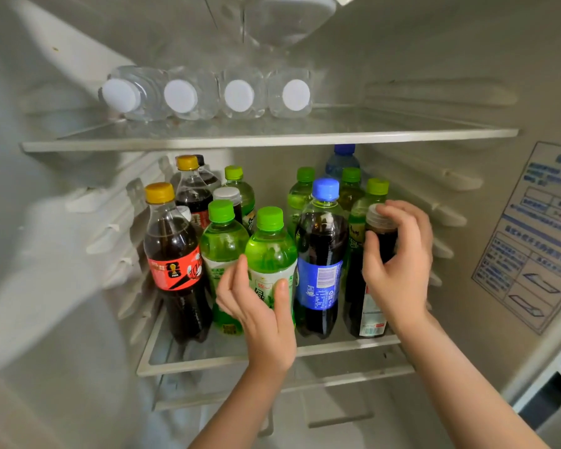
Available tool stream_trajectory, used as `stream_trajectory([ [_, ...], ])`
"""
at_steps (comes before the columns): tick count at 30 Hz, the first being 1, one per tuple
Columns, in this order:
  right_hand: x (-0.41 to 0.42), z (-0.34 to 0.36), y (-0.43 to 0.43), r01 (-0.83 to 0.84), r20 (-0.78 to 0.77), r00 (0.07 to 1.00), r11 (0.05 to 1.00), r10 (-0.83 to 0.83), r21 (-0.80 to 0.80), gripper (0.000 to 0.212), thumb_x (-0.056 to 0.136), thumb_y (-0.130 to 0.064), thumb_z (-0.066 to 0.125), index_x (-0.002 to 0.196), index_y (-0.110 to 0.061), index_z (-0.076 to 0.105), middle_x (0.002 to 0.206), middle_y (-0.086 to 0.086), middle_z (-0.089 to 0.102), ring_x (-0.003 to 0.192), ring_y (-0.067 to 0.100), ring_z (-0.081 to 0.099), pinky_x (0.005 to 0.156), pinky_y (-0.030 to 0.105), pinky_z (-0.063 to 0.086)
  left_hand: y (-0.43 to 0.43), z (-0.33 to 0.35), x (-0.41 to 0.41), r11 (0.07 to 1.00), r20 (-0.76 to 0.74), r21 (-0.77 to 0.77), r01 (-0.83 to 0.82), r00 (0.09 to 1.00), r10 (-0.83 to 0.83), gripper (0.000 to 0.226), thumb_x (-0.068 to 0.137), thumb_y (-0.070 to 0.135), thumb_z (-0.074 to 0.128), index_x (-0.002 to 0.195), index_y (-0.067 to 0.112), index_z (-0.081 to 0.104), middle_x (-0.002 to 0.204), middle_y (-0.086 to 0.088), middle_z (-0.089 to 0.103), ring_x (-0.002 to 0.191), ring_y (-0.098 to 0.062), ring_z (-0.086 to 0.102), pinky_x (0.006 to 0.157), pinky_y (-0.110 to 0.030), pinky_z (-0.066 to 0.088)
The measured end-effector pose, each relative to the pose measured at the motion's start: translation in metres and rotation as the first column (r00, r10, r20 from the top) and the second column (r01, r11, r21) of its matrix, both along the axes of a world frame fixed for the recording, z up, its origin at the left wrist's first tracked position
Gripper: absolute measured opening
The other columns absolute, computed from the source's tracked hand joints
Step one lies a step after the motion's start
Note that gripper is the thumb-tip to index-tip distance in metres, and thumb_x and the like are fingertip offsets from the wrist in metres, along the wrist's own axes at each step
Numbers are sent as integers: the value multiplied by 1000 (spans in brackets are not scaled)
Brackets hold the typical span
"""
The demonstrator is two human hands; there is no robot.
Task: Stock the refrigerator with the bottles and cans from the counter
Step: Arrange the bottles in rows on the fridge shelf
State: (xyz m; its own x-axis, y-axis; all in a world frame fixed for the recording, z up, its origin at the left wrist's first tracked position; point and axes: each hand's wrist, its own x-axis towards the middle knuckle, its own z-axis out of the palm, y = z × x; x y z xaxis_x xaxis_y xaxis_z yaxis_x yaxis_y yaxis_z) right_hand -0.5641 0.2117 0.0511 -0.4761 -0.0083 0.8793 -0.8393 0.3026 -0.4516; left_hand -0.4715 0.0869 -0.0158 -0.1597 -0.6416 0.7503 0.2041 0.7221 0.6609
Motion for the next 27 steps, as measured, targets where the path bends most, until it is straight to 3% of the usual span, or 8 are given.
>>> stream_trajectory([
  [4,-5,2,7,-63,-21,998,998,63,3,30,77,-1,59,107,-1,61,115,11,54,112,21,52,97,39,43,3,3,2,1000,-28,5,28,999,-28,51,88,24,49,129,-6,40,124,-10,34,116,-26,35,100,-47,32],
  [9,-8,1,16,-103,-37,994,994,104,25,31,78,-2,61,109,-7,59,116,4,53,113,15,50,99,31,40,-17,33,22,975,-57,-216,46,997,-60,36,85,22,52,116,4,47,117,-6,43,112,-17,39,99,-38,30],
  [12,-11,2,17,-126,-44,991,992,128,29,31,78,0,62,109,-7,59,116,4,53,113,12,49,99,30,40,-37,77,32,942,123,-313,118,989,-83,33,85,26,52,111,6,55,114,3,46,110,-14,43,98,-35,33],
  [16,-12,2,20,-154,-53,986,987,156,33,30,78,0,63,107,-6,59,114,6,55,113,9,50,98,26,39,-53,125,31,840,526,-389,379,840,-135,37,88,37,53,120,19,54,121,15,45,120,-7,40,106,-31,29],
  [19,-13,5,22,-165,-44,985,986,166,28,30,77,0,64,105,-11,59,113,5,56,110,9,51,97,23,39,-57,147,23,790,582,-430,437,803,-127,42,87,40,55,125,23,51,126,13,44,122,-4,38,105,-25,27],
  [21,-12,6,23,-175,-21,984,985,175,11,33,77,-2,64,105,-17,57,114,3,56,111,11,52,97,28,42,-56,159,15,790,627,-367,492,758,-180,47,86,47,54,128,28,48,124,18,44,118,3,40,97,-18,30],
  [24,-10,4,22,-207,64,976,978,209,-38,32,77,-5,62,105,-21,55,121,0,55,116,15,53,97,43,45,-46,172,-2,763,743,-168,625,589,-318,57,82,53,60,132,33,42,124,17,49,112,1,49,92,-21,39],
  [27,-10,5,21,-235,107,965,970,241,-58,30,76,-7,62,103,-21,56,122,0,57,115,17,54,94,51,45,-36,175,-16,735,854,-164,658,468,-229,71,74,55,66,135,34,38,121,12,52,105,-6,55,86,-24,43],
])
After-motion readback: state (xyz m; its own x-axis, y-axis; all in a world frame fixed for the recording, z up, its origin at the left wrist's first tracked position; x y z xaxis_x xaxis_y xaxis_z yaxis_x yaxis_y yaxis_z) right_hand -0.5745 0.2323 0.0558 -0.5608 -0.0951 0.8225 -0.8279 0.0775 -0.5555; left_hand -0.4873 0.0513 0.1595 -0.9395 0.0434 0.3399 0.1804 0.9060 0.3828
